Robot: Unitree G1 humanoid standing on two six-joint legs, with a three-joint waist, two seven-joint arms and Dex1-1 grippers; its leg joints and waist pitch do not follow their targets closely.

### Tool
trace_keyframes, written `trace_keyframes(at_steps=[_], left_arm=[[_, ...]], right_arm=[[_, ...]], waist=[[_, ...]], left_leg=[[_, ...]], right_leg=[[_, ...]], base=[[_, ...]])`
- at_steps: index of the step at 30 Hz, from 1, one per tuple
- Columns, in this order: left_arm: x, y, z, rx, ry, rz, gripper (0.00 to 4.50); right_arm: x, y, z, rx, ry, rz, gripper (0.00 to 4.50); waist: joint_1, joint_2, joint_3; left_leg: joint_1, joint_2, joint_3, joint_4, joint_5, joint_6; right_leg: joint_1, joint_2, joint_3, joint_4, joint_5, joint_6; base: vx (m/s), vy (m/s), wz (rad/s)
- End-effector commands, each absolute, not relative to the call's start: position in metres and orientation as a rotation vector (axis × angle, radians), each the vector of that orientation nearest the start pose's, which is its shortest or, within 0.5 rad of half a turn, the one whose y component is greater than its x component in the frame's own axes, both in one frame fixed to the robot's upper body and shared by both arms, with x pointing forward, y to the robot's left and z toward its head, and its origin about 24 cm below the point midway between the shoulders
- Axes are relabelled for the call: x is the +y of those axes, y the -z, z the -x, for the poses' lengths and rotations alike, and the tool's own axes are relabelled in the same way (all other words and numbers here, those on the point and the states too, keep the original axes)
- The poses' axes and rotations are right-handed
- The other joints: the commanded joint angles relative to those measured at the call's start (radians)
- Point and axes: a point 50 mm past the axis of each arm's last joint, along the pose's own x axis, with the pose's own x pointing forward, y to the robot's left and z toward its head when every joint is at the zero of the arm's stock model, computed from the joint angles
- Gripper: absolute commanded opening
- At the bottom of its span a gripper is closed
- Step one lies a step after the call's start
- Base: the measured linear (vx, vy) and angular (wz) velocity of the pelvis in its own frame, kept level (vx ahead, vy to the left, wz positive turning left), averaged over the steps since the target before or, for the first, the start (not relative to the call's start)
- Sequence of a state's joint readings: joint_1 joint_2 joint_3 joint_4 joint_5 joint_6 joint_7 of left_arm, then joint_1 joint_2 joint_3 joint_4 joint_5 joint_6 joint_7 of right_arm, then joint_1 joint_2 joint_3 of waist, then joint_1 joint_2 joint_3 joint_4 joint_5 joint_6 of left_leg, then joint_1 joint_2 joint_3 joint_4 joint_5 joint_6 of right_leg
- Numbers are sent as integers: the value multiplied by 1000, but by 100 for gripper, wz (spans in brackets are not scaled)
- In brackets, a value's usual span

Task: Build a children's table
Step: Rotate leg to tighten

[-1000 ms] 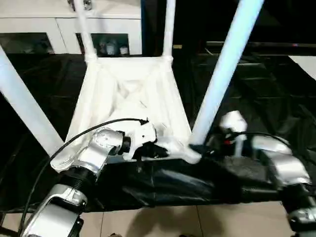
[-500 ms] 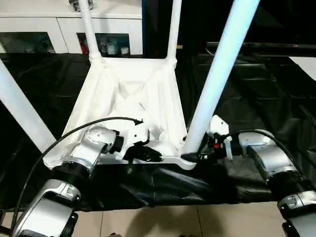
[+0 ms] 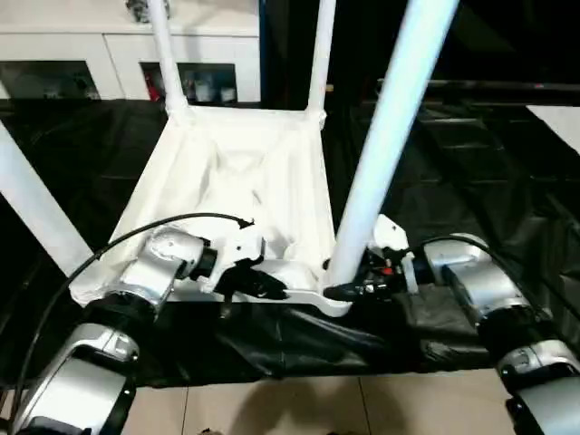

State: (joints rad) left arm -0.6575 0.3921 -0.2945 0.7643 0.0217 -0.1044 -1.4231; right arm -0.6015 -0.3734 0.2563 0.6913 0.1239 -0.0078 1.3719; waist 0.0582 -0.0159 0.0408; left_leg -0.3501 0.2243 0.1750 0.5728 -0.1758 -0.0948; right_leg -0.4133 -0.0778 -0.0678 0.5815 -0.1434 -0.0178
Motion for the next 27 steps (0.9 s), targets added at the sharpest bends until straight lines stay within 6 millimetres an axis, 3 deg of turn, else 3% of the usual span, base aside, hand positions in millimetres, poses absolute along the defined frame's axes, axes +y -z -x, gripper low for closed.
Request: trace_keyframes(at_steps=[1,6,11,12,15,16,18,19,21,22,23,25,27], left_arm=[[141,-52,-314,469,1585,-464,0],[138,-52,-319,455,1536,-453,0],[127,-53,-326,408,1395,-400,0],[124,-53,-327,399,1367,-403,0],[109,-51,-330,372,1271,-375,0],[99,-52,-332,355,1222,-354,0],[92,-51,-333,346,1193,-341,0],[75,-51,-334,324,1155,-297,0],[67,-51,-333,319,1151,-282,0],[57,-50,-330,310,1180,-292,0],[57,-50,-329,310,1182,-292,0],[57,-47,-327,316,1213,-340,0],[61,-45,-327,320,1224,-372,0]], right_arm=[[-135,-41,-305,435,-1518,209,209],[-135,-39,-305,419,-1492,164,206],[-139,-31,-310,347,-1241,107,202],[-139,-28,-312,352,-1172,104,200],[-137,-14,-314,366,-980,76,199],[-133,-8,-314,377,-892,57,199],[-129,-5,-315,382,-842,42,198],[-117,0,-319,389,-733,4,198],[-110,0,-322,385,-682,-7,198],[-96,-3,-327,371,-653,-40,198],[-96,-4,-327,369,-654,-41,198],[-82,-12,-329,321,-695,-54,198],[-83,-15,-329,305,-711,-29,254]], waist=[[2,4,-60],[1,4,-61],[-2,7,-56],[-6,6,-53],[-24,2,-50],[-31,3,-50],[-39,0,-49],[-47,8,-49],[-61,9,-50],[-71,9,-47],[-76,7,-46],[-87,11,-46],[-88,19,-48]], left_leg=[[2,5,10,-60,-261,44],[2,3,11,-59,-266,43],[5,2,7,-63,-301,25],[10,2,6,-64,-329,19],[6,-1,-1,-65,-360,7],[10,-4,-2,-63,-371,5],[6,-7,-4,-62,-377,6],[6,-11,-8,-60,-401,12],[10,-13,-10,-56,-425,10],[10,-16,-11,-55,-450,15],[12,-18,-11,-53,-463,18],[12,-18,-16,-54,-485,28],[9,-12,-22,-61,-495,30]], right_leg=[[55,-43,30,-61,-321,-203],[56,-42,30,-61,-306,-210],[52,-45,28,-73,-412,-173],[46,-45,27,-81,-456,-160],[45,-46,23,-88,-526,-130],[42,-46,20,-93,-550,-120],[42,-45,15,-98,-582,-103],[39,-45,10,-107,-621,-83],[33,-45,7,-110,-625,-87],[29,-40,1,-116,-645,-78],[26,-40,-1,-122,-664,-69],[29,-41,-9,-130,-683,-53],[36,-45,-12,-129,-649,-60]], base=[[0,0,0],[0,0,0],[0,0,0],[0,0,0],[0,0,0],[0,0,0],[0,0,0],[0,0,0],[0,0,0],[0,0,0],[0,0,0],[0,0,0],[0,0,0]])
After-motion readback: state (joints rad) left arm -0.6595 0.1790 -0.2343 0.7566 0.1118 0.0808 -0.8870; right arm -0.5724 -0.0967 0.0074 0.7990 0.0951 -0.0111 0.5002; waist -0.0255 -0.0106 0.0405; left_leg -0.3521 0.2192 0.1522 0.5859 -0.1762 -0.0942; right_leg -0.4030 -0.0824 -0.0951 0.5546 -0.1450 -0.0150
